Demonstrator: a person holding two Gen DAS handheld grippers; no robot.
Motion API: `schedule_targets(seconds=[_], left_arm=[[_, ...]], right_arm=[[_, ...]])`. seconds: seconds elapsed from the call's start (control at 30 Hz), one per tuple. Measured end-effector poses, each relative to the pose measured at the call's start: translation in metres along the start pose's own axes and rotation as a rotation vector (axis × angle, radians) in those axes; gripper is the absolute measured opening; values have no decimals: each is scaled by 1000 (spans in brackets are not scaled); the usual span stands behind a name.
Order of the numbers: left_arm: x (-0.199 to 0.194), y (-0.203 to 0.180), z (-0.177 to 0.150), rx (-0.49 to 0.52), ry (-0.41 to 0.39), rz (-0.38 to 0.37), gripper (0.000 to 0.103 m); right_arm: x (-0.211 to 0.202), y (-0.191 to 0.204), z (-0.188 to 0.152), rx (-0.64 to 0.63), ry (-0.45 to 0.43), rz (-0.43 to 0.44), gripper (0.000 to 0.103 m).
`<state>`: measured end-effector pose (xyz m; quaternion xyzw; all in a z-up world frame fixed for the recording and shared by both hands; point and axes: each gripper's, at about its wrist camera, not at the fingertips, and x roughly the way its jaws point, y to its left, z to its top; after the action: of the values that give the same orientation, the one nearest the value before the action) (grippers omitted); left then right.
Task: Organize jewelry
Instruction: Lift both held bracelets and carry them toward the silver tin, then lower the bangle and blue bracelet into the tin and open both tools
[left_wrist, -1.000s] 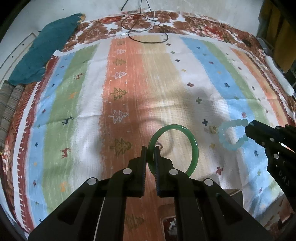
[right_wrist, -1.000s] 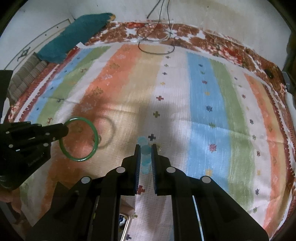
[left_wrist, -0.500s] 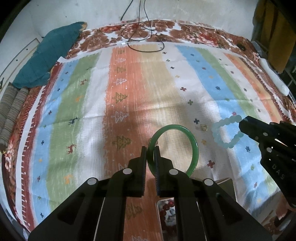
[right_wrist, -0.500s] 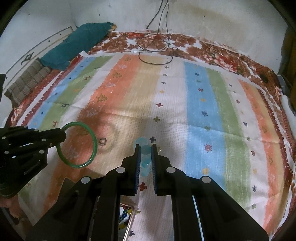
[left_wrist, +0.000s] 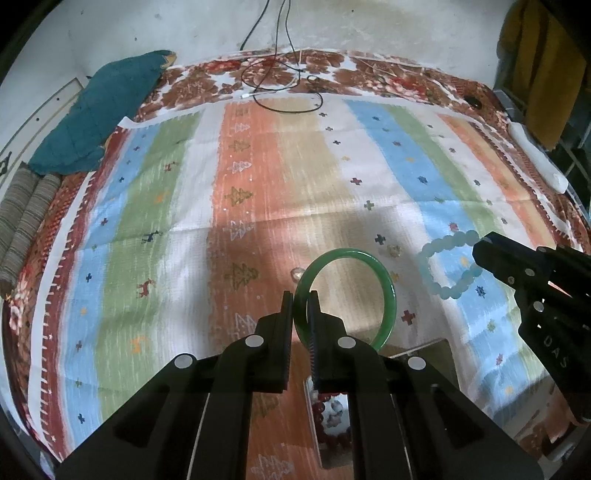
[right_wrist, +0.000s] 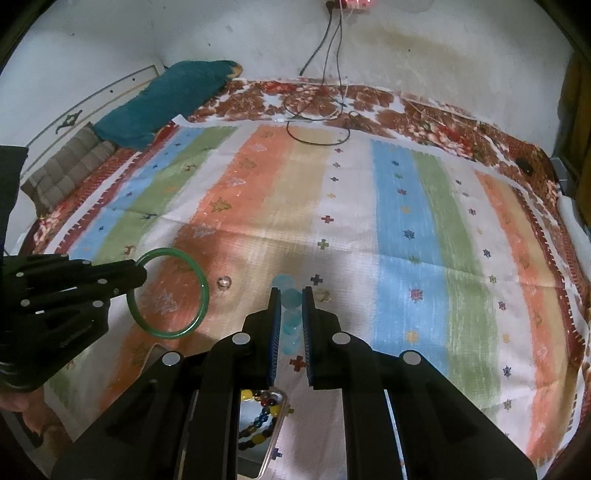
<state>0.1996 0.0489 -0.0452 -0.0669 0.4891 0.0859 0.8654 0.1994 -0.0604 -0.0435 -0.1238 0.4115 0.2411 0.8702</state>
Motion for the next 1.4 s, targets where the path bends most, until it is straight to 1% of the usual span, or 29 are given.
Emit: schedule_targets(seconds=[0.37,0.73,1.07,1.33,1.4], left_arm=[[-24,-5,-21,19,-44,-4,7],[-38,-13,-40,49,-68,-1,7],[-46,-16,-57,65,-74,7,7],[-48,-13,-65,48,-62,-13,7],[-46,-13,-65,35,-51,-34,7]], right_arm=[[-16,11,-17,-18,-6,7,12],[-32,18,-32,-29,-21,30,12],[-45,25,-49,-40,-16,57,12],[-49,28,-56,-39,-13,69,12],[-49,29,-56,-40,-11,69,12]])
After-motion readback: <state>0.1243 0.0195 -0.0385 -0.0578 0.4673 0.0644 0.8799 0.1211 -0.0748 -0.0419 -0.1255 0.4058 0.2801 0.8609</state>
